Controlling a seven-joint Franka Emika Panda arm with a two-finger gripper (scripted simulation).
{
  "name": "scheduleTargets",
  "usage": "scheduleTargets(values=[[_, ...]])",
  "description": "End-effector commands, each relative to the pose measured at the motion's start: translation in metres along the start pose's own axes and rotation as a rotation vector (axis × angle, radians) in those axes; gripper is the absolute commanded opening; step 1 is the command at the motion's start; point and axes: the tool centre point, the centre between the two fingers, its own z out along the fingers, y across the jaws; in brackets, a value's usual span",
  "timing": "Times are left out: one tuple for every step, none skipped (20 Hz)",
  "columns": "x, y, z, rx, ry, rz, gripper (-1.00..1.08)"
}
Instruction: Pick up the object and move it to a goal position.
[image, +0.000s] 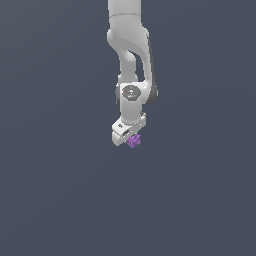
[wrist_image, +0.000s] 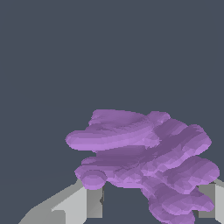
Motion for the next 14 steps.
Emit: scheduleTargets(values=[[0.0,-0.002,0.002,0.003,-0.002,-0.003,-1.0],[0.0,-0.002,0.002,0.003,-0.002,-0.003,-1.0],[0.0,-0.002,0.002,0.003,-0.002,-0.003,-1.0],[0.0,-0.002,0.001,0.002,-0.002,-0.002,-1.0],[0.0,-0.002,0.001,0.002,-0.002,-0.002,-1.0],[0.001,-0.001,0.001,0.002,-0.002,-0.002,-1.0],[0.002,-0.001,0.001,0.002,-0.002,-0.002,-1.0],[0.003,0.0,0.001,0.002,-0.002,-0.002,-1.0],[0.004,0.001,0.001,0.002,-0.002,-0.002,-1.0],[0.006,0.002,0.001,0.002,-0.002,-0.002,-1.0],[0.008,0.003,0.0,0.002,-0.002,-0.002,-1.0],[0.01,0.005,0.0,0.002,-0.002,-0.002,-1.0],[0.013,0.007,0.0,0.002,-0.002,-0.002,-1.0],[0.016,0.009,0.0,0.002,-0.002,-0.002,-1.0]])
